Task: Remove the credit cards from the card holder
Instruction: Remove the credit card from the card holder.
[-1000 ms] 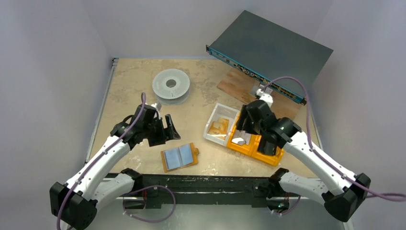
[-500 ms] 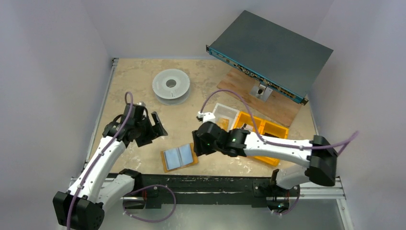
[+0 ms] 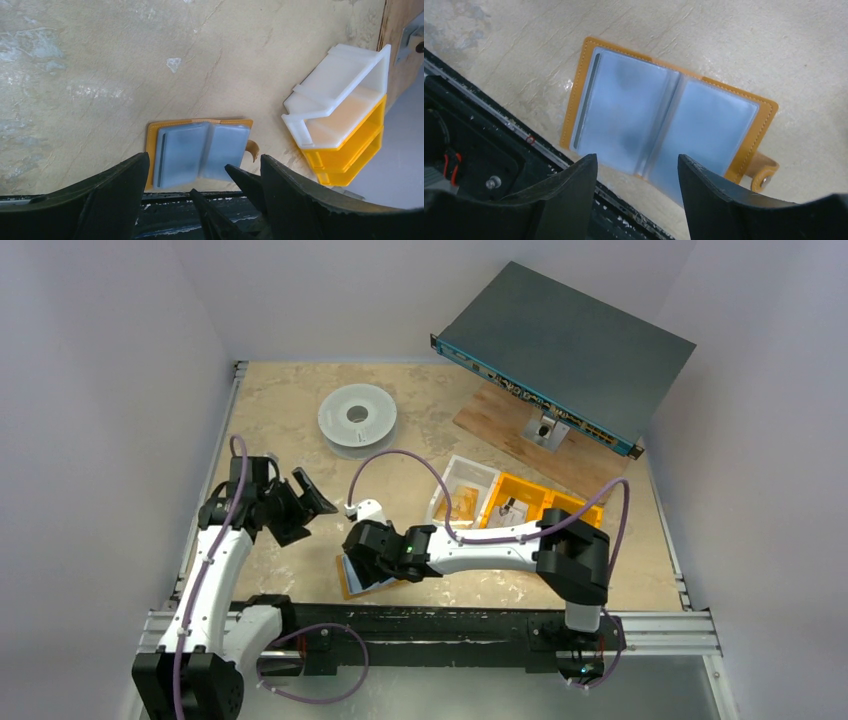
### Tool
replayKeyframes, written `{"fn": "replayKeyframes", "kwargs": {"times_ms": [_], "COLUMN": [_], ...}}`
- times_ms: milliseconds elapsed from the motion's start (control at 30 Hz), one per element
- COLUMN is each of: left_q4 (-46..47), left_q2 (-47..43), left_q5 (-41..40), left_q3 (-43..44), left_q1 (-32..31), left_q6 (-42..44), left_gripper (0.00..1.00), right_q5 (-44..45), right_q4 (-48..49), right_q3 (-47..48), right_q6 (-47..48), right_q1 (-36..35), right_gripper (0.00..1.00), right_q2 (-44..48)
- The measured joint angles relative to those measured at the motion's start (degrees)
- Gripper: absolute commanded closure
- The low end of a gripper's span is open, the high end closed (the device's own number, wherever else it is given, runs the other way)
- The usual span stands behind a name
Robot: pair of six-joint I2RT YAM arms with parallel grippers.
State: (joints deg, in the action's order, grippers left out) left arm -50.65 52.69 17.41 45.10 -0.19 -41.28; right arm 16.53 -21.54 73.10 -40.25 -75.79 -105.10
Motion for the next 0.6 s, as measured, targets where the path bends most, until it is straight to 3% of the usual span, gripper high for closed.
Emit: {"fn": "replayKeyframes", "kwargs": {"times_ms": [433, 600], "left_q4": [0.7, 1.9], "left_q2": [-0.3, -0.3], "left_q5": [5.1, 5.4], "left_q3": [-2.3, -3.7], "left_q1": [4.7, 5.1], "left_q6": [0.5, 0.6], "left_gripper": [0.19, 0.20], "right_q5": [3.7, 4.6], "right_q4": [-2.4, -4.7], "right_q3": [9.5, 12.3], "right_q6": [0.2, -0.5], "right_q1": [-1.9, -2.0], "right_gripper": [0.40, 0.55], "right_q2": [-11.5, -13.5]}}
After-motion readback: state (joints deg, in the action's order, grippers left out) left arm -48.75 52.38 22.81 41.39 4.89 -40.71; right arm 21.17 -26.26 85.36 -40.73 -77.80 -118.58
